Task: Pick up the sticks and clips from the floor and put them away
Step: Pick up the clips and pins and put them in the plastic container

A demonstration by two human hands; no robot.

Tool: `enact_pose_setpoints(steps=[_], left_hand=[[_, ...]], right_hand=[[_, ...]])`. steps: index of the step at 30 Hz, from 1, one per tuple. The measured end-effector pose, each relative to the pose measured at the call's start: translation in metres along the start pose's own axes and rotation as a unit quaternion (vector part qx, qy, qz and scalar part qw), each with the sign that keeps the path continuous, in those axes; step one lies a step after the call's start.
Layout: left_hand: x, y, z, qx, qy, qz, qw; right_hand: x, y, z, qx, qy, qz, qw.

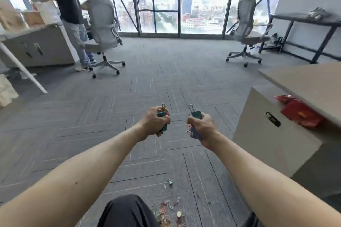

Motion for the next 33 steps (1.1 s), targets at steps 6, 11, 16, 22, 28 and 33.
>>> enact_pose_setpoints(steps=[6,11,16,22,28,33], left_hand=[[-0.086,-0.041,0.024,-0.001,-0.01,0.068,0.998],[-0.147,-0.069,0.066,0.025,-0.014,0.113,0.993],[-0.208,-0.086,0.133,0.067,-0.018,0.164,0.984],[-0.272,-0.099,0.236,0.141,-0.028,0.21,0.967],[-0.314,-0.109,0.348,0.212,-0.04,0.226,0.95],[-0.34,-0.121,0.426,0.247,-0.067,0.212,0.943]], right_hand=[[0.054,-0.066,-0.052,-0.028,0.055,-0.048,0.997],[0.092,-0.124,-0.111,-0.061,0.093,-0.084,0.99],[0.12,-0.172,-0.188,-0.119,0.103,-0.113,0.981],[0.132,-0.222,-0.293,-0.196,0.096,-0.126,0.968],[0.129,-0.269,-0.405,-0.301,0.08,-0.135,0.941],[0.125,-0.304,-0.492,-0.365,0.07,-0.133,0.919]])
Point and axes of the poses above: each hand's wrist, its own y-axis towards the middle knuckle, its own z-axis out of the palm, x = y × z, the point moved 8 cm from there along y, towards the middle knuckle, and after that the axes turned 6 degrees about -y, right-handed, at the moved point
